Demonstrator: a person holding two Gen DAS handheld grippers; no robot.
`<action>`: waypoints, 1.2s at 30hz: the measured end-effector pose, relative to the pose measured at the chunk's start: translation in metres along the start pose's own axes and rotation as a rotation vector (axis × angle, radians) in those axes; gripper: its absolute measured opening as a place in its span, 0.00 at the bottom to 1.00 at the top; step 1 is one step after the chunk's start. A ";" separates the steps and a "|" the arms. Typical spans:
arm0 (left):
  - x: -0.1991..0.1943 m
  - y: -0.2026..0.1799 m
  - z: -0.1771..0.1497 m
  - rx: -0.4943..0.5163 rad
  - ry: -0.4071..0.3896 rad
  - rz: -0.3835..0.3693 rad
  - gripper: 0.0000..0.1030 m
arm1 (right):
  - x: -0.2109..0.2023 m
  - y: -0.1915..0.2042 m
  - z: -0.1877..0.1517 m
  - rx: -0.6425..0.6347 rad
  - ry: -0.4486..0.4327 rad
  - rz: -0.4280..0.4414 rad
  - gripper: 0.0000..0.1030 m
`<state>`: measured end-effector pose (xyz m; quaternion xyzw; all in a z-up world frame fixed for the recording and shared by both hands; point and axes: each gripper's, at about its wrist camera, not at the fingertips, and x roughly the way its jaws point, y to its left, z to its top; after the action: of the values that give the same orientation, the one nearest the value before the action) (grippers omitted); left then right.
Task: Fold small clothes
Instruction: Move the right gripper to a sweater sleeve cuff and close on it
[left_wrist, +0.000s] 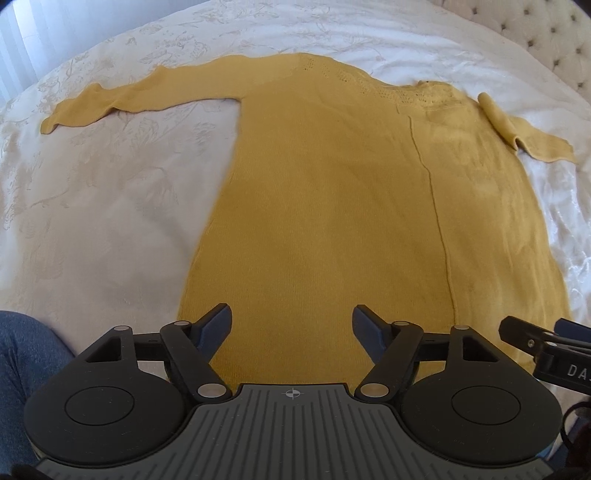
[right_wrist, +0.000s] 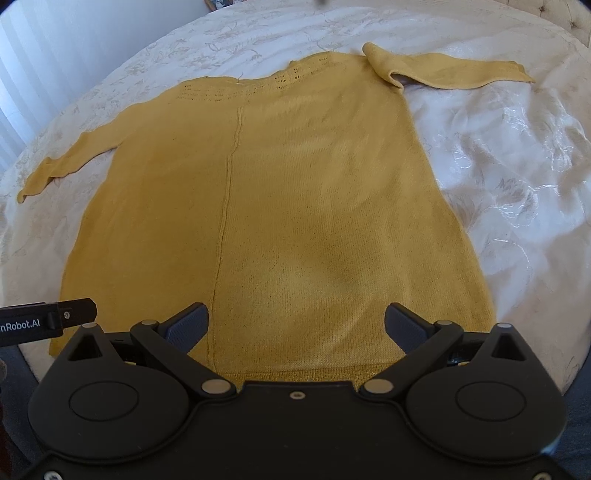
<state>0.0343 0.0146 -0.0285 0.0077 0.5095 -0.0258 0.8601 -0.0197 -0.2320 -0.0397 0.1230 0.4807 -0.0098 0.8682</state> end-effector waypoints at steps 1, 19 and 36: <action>0.001 0.002 0.004 -0.008 -0.013 0.000 0.68 | 0.000 -0.001 0.002 -0.004 -0.001 0.000 0.98; 0.049 0.011 0.103 0.031 -0.198 0.055 0.68 | 0.025 -0.028 0.081 -0.069 -0.015 -0.056 0.69; 0.113 -0.016 0.153 0.001 -0.205 0.078 0.68 | 0.091 -0.224 0.269 0.133 -0.222 -0.329 0.66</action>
<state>0.2218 -0.0118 -0.0532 0.0253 0.4181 0.0069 0.9080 0.2227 -0.5000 -0.0247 0.0980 0.3940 -0.1965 0.8925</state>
